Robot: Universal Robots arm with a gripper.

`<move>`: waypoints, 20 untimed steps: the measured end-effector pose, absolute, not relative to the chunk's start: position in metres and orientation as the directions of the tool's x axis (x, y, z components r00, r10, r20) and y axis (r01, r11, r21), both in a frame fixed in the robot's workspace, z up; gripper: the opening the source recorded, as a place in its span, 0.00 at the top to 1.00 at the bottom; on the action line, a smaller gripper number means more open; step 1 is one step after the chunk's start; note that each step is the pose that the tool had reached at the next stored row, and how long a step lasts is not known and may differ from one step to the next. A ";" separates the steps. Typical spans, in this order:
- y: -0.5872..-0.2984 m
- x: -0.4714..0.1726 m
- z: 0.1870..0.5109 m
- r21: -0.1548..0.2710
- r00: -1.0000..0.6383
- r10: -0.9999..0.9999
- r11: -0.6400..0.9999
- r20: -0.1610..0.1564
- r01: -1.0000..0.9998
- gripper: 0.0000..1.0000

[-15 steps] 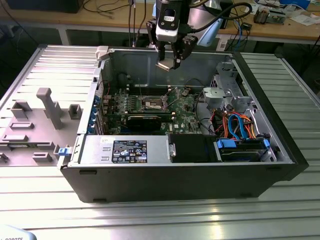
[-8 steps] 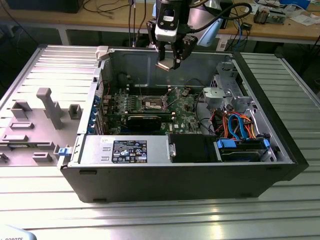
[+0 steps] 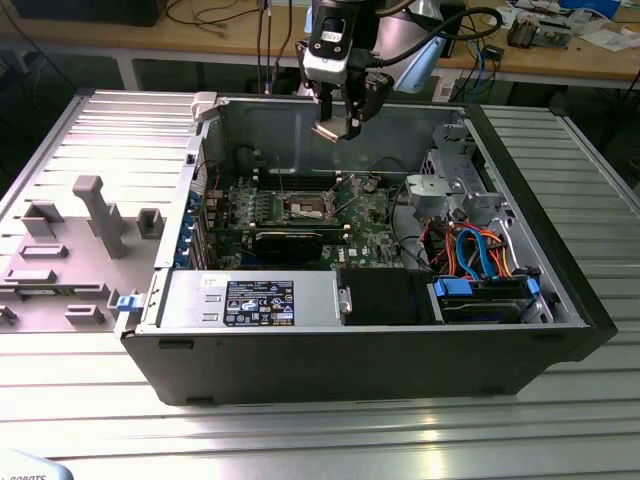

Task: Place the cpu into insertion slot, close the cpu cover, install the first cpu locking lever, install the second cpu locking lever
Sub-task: 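Place the cpu into insertion slot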

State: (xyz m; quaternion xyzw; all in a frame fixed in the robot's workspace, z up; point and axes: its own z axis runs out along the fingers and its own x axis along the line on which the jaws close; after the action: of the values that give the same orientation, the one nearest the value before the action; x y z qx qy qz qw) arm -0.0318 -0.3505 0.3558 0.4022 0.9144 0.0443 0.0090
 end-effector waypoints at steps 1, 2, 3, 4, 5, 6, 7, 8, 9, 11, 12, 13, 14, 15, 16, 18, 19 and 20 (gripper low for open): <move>-0.350 -0.032 0.356 0.088 -0.676 0.736 0.673 0.019 0.735 0.46; -0.350 -0.032 0.356 0.088 -0.676 0.736 0.672 0.019 0.735 0.46; -0.350 -0.032 0.356 0.088 -0.676 0.737 0.672 0.019 0.735 0.46; -0.350 -0.032 0.356 0.088 -0.676 0.737 0.672 0.019 0.735 0.46; -0.350 -0.032 0.356 0.088 -0.676 0.737 0.672 0.019 0.735 0.46; -0.350 -0.032 0.356 0.088 -0.676 0.737 0.672 0.019 0.735 0.46; -0.350 -0.032 0.356 0.088 -0.675 0.738 0.671 0.019 0.736 0.46; -0.350 -0.032 0.356 0.088 -0.672 0.740 0.668 0.019 0.739 0.46; -0.350 -0.032 0.356 0.088 -0.667 0.745 0.663 0.019 0.743 0.46; -0.350 -0.032 0.356 0.088 -0.660 0.751 0.657 0.019 0.749 0.46; -0.350 -0.032 0.356 0.088 -0.655 0.756 0.651 0.019 0.754 0.46; -0.350 -0.032 0.356 0.088 -0.646 0.763 0.642 0.019 0.761 0.46; -0.350 -0.032 0.356 0.088 -0.637 0.770 0.633 0.019 0.769 0.46; -0.350 -0.032 0.356 0.088 -0.624 0.781 0.621 0.019 0.779 0.46; -0.350 -0.032 0.356 0.088 -0.614 0.789 0.610 0.019 0.787 0.46; -0.351 -0.032 0.356 0.088 -0.590 0.807 0.587 0.019 0.805 0.46; -0.350 -0.032 0.356 0.088 -0.587 0.809 0.584 0.019 0.807 0.46; -0.350 -0.032 0.356 0.088 -0.585 0.811 0.582 0.019 0.809 0.46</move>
State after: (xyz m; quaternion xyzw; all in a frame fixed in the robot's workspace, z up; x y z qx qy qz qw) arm -0.0318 -0.3505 0.3556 0.4553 0.8892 0.0437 0.0116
